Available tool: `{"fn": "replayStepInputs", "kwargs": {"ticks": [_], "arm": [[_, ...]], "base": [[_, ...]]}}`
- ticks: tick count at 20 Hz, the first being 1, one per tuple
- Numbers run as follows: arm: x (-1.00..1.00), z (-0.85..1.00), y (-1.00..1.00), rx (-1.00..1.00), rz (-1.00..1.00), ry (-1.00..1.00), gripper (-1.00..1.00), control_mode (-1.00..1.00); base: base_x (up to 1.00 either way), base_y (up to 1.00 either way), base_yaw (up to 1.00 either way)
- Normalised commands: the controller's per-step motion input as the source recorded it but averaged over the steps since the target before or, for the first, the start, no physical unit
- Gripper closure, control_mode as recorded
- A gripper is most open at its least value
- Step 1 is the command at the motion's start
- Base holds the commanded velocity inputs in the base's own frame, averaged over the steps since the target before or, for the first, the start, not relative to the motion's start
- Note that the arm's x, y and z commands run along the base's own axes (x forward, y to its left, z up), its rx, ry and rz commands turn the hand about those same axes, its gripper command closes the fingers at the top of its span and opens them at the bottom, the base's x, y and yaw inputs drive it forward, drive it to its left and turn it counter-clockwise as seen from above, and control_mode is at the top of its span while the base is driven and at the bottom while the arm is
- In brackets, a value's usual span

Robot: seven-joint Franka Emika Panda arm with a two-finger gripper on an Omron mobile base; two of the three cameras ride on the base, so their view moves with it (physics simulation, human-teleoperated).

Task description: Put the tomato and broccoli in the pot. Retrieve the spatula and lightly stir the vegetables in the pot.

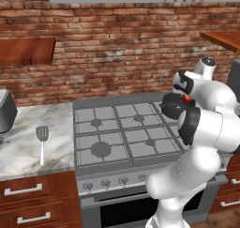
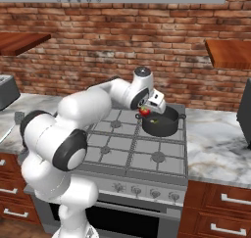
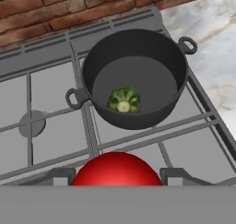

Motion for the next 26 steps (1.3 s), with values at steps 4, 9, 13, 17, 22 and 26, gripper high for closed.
{"fn": "replayStepInputs", "kwargs": {"ticks": [4,9,13,17,22,26], "arm": [[0.33,0.0,-0.23,0.0,0.01,0.0,1.0,-1.0],[0.32,-0.2,-0.19,0.0,0.02,0.04,1.0,-1.0],[0.33,-0.35,-0.13,0.0,0.03,0.09,1.0,-1.0],[0.42,-0.03,-0.15,0.0,0.03,0.02,1.0,-1.0],[0.45,-0.03,-0.11,0.0,0.03,0.01,1.0,-1.0],[0.34,-0.28,-0.02,0.0,0.04,0.0,1.0,-1.0]], "base": [[0.0,0.0,0.0],[0.0,0.0,0.0],[0.0,0.0,0.0],[0.0,0.0,0.0],[0.0,0.0,0.0],[0.0,0.0,0.0]]}}
